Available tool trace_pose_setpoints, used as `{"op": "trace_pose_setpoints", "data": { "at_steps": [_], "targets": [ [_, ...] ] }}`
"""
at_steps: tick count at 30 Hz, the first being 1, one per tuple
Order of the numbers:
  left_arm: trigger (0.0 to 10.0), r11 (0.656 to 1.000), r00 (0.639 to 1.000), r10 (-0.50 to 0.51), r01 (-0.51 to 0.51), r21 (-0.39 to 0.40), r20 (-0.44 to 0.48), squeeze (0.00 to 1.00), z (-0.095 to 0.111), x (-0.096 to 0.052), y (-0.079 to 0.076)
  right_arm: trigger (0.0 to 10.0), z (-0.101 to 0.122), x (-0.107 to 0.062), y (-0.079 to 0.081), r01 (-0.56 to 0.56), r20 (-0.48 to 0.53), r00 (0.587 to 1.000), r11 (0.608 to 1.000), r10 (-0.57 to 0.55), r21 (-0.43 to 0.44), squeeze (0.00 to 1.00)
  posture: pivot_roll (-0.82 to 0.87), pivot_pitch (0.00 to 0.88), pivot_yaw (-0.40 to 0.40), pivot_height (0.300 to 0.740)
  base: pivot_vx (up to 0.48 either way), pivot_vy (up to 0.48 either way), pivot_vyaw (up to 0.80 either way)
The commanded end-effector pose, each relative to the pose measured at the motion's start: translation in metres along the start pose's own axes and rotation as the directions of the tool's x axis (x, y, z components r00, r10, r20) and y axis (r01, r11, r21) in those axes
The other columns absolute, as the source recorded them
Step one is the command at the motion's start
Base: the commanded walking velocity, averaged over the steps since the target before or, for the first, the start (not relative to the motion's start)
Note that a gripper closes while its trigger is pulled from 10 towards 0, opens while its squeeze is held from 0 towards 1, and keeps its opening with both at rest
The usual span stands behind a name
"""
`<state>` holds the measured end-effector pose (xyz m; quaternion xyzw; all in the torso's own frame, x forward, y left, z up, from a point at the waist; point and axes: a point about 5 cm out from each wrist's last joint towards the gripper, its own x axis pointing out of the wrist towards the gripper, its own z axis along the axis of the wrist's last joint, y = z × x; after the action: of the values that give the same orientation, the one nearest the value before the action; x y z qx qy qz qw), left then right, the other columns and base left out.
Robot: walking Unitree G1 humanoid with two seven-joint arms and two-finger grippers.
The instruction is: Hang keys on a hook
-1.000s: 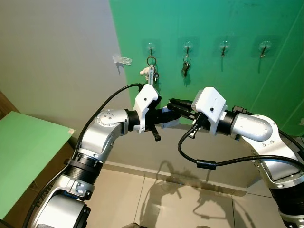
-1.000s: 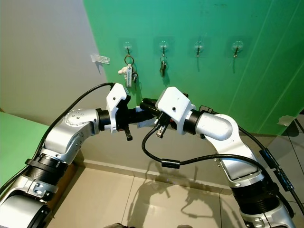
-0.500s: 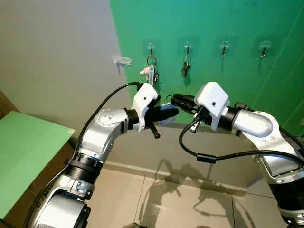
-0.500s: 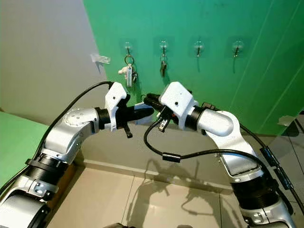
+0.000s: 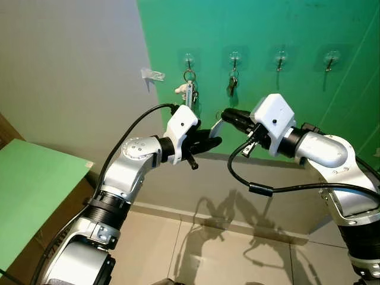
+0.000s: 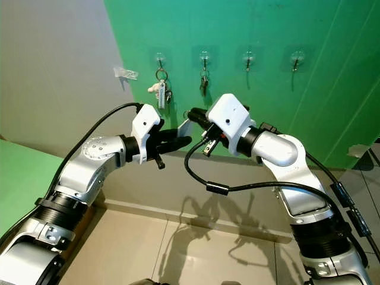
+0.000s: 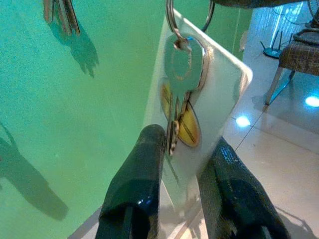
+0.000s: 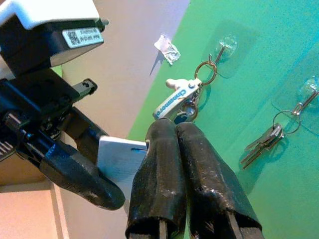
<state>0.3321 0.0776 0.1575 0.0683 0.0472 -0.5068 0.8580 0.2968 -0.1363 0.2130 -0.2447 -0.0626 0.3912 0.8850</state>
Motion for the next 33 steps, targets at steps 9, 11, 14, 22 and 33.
{"op": "trace_pose_setpoints", "data": {
  "at_steps": [9, 11, 14, 22, 33],
  "targets": [
    [10.0, 0.999, 0.996, 0.026, -0.024, -0.024, 0.083, 1.00, 0.016, -0.006, 0.008, 0.0, 0.000, -0.001, -0.011, 0.061, -0.003, 0.998, 0.998, -0.061, -0.025, 0.00, -0.28, 0.008, 0.115, 0.740, 0.000, 0.000, 0.00],
    [10.0, 0.999, 0.998, 0.019, -0.017, -0.030, 0.061, 1.00, 0.010, -0.012, 0.008, 0.0, -0.003, -0.003, -0.017, 0.100, -0.020, 0.995, 0.994, -0.101, -0.036, 0.00, -0.28, 0.011, 0.116, 0.740, 0.000, 0.000, 0.00],
    [10.0, 0.999, 0.999, 0.011, -0.010, -0.033, 0.046, 0.87, 0.006, -0.015, 0.006, 0.0, -0.005, -0.004, -0.020, 0.122, -0.027, 0.992, 0.992, -0.123, -0.038, 0.00, -0.28, 0.011, 0.116, 0.740, 0.000, 0.000, 0.00],
    [10.0, 0.997, 0.999, -0.044, 0.043, -0.058, -0.003, 0.00, -0.016, -0.032, -0.013, 0.0, -0.016, -0.011, -0.030, 0.210, -0.062, 0.976, 0.978, -0.209, -0.005, 0.00, -0.28, 0.011, 0.116, 0.740, 0.000, 0.000, 0.00],
    [10.0, 0.913, 0.916, 0.372, -0.332, -0.238, 0.151, 0.00, -0.026, -0.027, -0.025, 0.0, -0.028, -0.014, -0.047, 0.431, -0.080, 0.902, 0.895, -0.424, 0.119, 0.00, -0.26, 0.005, 0.126, 0.740, 0.000, 0.000, 0.00]
  ]
}}
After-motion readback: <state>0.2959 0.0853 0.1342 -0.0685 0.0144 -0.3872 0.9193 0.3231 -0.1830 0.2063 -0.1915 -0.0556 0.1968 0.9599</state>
